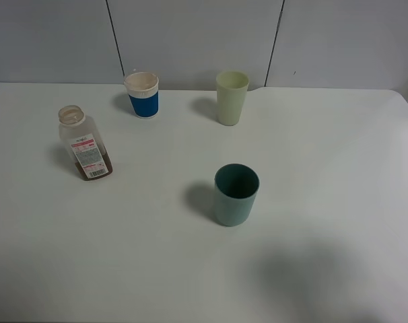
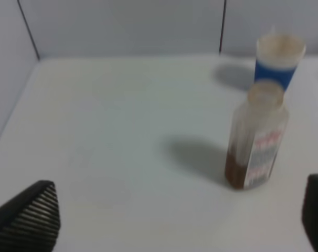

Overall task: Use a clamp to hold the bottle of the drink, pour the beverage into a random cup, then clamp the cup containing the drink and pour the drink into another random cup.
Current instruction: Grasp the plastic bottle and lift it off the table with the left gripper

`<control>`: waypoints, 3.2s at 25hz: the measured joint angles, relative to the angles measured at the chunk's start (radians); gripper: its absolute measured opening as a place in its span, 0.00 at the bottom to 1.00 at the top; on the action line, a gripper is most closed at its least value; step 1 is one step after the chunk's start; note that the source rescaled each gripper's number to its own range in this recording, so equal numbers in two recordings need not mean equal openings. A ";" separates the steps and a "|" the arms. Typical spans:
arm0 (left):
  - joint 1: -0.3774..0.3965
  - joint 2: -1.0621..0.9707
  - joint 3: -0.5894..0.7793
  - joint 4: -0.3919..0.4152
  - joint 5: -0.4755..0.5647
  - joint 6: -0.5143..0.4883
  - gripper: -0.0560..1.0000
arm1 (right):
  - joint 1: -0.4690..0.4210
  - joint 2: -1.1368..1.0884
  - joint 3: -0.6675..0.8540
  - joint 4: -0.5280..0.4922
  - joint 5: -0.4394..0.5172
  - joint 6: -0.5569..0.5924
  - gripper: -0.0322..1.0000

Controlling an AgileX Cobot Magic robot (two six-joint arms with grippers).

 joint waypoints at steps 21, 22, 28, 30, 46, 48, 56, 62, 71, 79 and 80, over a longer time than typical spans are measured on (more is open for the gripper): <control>0.000 0.630 -0.001 -0.094 -0.241 0.160 1.00 | 0.000 0.000 0.000 0.000 0.000 0.000 0.75; 0.000 0.662 -0.001 -0.108 -0.244 0.183 1.00 | 0.000 0.000 0.000 0.000 0.000 0.000 0.75; 0.000 0.804 -0.001 -0.124 -0.247 0.322 1.00 | 0.000 0.000 0.000 0.000 0.000 0.000 0.75; 0.000 0.840 -0.001 -0.124 -0.248 0.359 1.00 | 0.000 0.000 0.000 0.000 0.000 0.000 0.75; -0.030 1.125 -0.001 -0.125 -0.331 0.565 1.00 | 0.000 0.000 0.000 0.000 0.000 0.000 0.75; -0.030 1.159 -0.001 -0.125 -0.346 0.576 1.00 | 0.000 0.000 0.000 0.000 0.000 0.000 0.75; -0.030 1.257 -0.001 -0.129 -0.434 0.632 1.00 | 0.000 0.000 0.000 0.000 0.000 0.000 0.75; -0.030 1.318 -0.001 -0.144 -0.484 0.672 1.00 | 0.000 0.000 0.000 0.000 0.000 0.000 0.75; -0.030 1.473 -0.002 -0.151 -0.619 0.767 1.00 | 0.000 0.000 0.000 0.000 0.000 0.000 0.75; -0.115 1.530 -0.002 -0.034 -0.708 0.630 1.00 | 0.000 0.000 0.000 0.000 0.000 0.000 0.75; -0.125 1.531 -0.002 0.000 -0.726 0.581 1.00 | 0.000 0.000 0.000 0.000 0.000 0.000 0.75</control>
